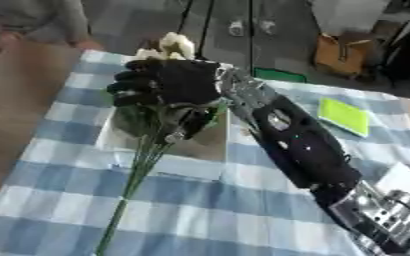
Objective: Pick up objects on the table and place them in the box.
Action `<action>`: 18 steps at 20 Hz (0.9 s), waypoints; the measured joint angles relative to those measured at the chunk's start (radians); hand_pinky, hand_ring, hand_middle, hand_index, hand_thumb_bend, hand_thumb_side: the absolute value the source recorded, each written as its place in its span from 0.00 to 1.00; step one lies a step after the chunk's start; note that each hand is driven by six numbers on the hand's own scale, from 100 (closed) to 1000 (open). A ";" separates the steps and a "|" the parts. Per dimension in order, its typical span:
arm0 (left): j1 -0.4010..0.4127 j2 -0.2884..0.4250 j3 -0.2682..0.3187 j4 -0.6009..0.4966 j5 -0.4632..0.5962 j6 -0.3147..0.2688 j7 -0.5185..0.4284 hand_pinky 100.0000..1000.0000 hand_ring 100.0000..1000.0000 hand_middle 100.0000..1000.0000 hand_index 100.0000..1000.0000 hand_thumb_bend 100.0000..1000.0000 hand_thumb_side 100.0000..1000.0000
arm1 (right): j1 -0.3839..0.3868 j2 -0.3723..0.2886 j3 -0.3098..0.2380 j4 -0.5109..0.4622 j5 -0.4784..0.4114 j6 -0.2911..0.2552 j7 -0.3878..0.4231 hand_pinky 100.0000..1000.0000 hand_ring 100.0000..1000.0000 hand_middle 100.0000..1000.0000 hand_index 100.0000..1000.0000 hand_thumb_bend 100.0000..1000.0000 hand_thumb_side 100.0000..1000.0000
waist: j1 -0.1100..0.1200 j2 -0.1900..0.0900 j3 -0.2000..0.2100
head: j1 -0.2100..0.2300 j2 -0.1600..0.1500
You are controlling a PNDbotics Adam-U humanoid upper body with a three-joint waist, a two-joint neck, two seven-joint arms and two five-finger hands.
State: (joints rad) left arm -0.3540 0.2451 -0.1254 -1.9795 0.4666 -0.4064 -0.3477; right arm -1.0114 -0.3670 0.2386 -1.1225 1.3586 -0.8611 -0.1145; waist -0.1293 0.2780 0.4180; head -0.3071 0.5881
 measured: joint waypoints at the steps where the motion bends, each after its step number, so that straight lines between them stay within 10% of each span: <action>1: 0.001 0.000 0.000 0.000 0.000 -0.001 -0.001 0.47 0.74 0.82 0.79 0.39 0.38 | 0.000 -0.012 -0.020 0.010 -0.029 0.026 0.004 1.00 0.98 1.00 0.97 0.27 0.07 | 0.002 -0.001 -0.004 | 0.003 0.000; 2: 0.002 0.000 0.000 0.000 0.000 -0.001 -0.002 0.47 0.74 0.82 0.79 0.39 0.38 | 0.000 -0.024 -0.036 0.020 -0.062 0.050 0.013 1.00 0.98 1.00 0.97 0.27 0.07 | 0.005 -0.002 -0.008 | 0.006 0.000; 3: 0.003 0.000 0.000 0.000 0.000 -0.002 -0.002 0.47 0.74 0.82 0.79 0.39 0.38 | 0.000 -0.035 -0.048 0.029 -0.101 0.072 0.026 0.72 0.75 0.82 0.89 0.00 0.05 | 0.007 -0.003 -0.009 | 0.008 0.000; 4: 0.004 0.000 0.000 0.000 0.000 -0.003 -0.003 0.47 0.74 0.82 0.79 0.39 0.38 | 0.000 -0.039 -0.068 0.045 -0.151 0.095 0.038 0.60 0.70 0.77 0.87 0.00 0.12 | 0.009 -0.005 -0.014 | 0.011 0.000; 12: 0.030 0.010 0.003 0.000 -0.014 -0.002 -0.006 0.47 0.75 0.82 0.79 0.37 0.39 | 0.009 -0.175 -0.161 -0.003 -1.061 0.353 0.332 0.52 0.66 0.73 0.84 0.00 0.16 | 0.016 -0.014 -0.088 | 0.048 0.002; 18: 0.054 0.023 0.011 0.000 -0.037 -0.002 -0.006 0.47 0.76 0.83 0.79 0.36 0.39 | 0.090 -0.269 -0.177 -0.223 -1.343 0.468 0.436 0.49 0.65 0.72 0.85 0.00 0.15 | 0.030 -0.019 -0.162 | 0.076 0.020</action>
State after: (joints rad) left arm -0.3002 0.2679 -0.1146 -1.9796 0.4291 -0.4081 -0.3538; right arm -0.9210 -0.6360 0.0616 -1.3454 0.0160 -0.3931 0.3213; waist -0.0998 0.2593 0.2558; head -0.2312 0.6081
